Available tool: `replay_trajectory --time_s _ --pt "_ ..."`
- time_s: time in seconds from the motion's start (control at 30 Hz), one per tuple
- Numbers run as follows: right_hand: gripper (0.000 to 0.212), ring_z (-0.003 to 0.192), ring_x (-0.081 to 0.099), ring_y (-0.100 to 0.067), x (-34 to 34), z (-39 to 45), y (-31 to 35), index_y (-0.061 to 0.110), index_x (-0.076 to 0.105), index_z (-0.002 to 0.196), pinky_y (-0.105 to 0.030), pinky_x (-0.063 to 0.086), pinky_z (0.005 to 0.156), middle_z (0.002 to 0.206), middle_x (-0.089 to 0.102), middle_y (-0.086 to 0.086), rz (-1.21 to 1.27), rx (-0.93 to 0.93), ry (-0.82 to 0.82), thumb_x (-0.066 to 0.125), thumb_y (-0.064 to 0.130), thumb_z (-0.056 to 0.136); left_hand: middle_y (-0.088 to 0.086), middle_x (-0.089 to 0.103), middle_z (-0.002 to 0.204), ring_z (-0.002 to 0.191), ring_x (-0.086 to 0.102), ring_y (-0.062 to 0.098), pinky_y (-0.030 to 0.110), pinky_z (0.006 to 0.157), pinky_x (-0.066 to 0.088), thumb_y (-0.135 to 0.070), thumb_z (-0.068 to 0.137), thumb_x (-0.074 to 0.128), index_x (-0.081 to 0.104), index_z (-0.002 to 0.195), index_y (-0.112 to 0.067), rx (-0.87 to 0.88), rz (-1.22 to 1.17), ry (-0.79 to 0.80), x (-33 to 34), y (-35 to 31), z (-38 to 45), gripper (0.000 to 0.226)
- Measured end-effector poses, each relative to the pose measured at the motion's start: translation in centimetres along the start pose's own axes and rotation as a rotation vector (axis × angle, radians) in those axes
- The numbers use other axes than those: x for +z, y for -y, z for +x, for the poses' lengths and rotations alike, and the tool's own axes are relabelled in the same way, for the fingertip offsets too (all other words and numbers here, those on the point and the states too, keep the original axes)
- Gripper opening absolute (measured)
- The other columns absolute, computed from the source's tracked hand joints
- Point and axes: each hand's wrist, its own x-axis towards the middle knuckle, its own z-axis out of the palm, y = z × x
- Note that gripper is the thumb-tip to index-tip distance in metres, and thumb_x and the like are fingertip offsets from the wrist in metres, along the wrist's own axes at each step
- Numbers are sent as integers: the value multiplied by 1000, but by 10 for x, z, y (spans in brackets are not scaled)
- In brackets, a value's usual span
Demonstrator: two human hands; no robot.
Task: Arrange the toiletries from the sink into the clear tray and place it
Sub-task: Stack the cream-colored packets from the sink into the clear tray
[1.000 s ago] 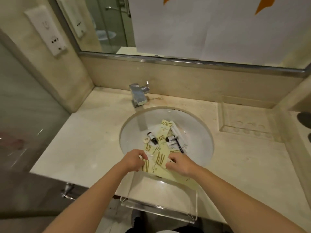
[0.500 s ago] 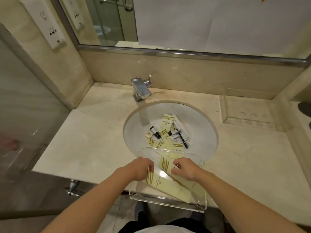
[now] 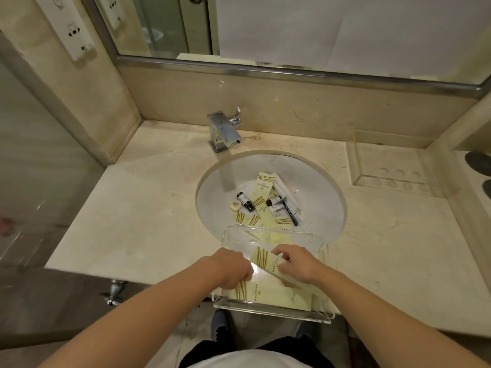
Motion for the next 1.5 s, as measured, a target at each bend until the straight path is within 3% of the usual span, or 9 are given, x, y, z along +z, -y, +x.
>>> replay_trajectory --time_s 0.1,0.23,0.37,0.67,0.9,1.03,1.23,1.37,1.5 --pt "30 93 61 -11 2 0 0 32 61 110 -27 54 81 105 63 6 -16 7 -15 58 14 86 6 61 110 85 54 21 31 71 41 -10 91 55 58 115 -19 37 58 -4 2 0 -1 26" --pt "26 92 60 -12 5 -1 2 28 63 109 -23 52 77 103 63 5 -33 2 -27 59 14 88 10 61 105 85 57 24 34 72 45 -12 91 55 54 105 -14 64 103 -61 3 4 -4 14" --pt "24 90 61 -14 13 -1 10 24 65 108 -22 51 73 100 64 3 -36 -32 -39 58 12 88 7 59 95 78 56 24 35 67 49 -9 90 56 54 100 -13 103 125 -226 2 14 -8 11" --pt "30 104 47 -15 30 4 26 30 64 115 -31 44 92 108 49 2 -206 -120 -157 62 23 86 4 53 102 78 53 20 31 67 46 -26 94 50 54 98 -14 -73 -2 -400 3 38 -18 13" --pt "24 91 53 -16 6 -14 7 21 55 103 -30 47 74 104 52 2 -415 30 -378 48 41 92 4 49 105 71 47 18 33 66 49 -32 94 49 56 99 -14 -101 -25 -431 13 37 -14 20" --pt "41 102 54 -24 -1 -20 4 17 41 125 -33 39 69 120 48 -7 -566 244 -324 34 46 97 3 49 105 76 52 18 34 69 52 -35 93 50 57 98 -15 -113 -26 -423 16 36 -11 21" --pt "50 86 51 -21 4 -15 7 15 40 129 -33 50 69 113 50 -7 -233 479 -177 39 50 93 3 50 105 78 51 18 34 71 52 -36 93 49 57 98 -15 -113 -37 -410 16 35 -12 23" --pt "57 95 60 -29 1 -13 9 12 33 137 -38 57 80 127 45 -14 -112 522 -103 43 45 92 3 49 105 87 54 21 33 71 49 -38 88 57 58 98 -14 -108 -34 -376 14 35 -12 26" --pt "54 92 63 -30 -1 -13 14 10 33 137 -36 58 78 122 49 -13 -89 521 -43 46 38 93 3 48 106 85 48 18 33 72 48 -40 86 60 57 96 -15 -110 -40 -364 16 35 -12 27"
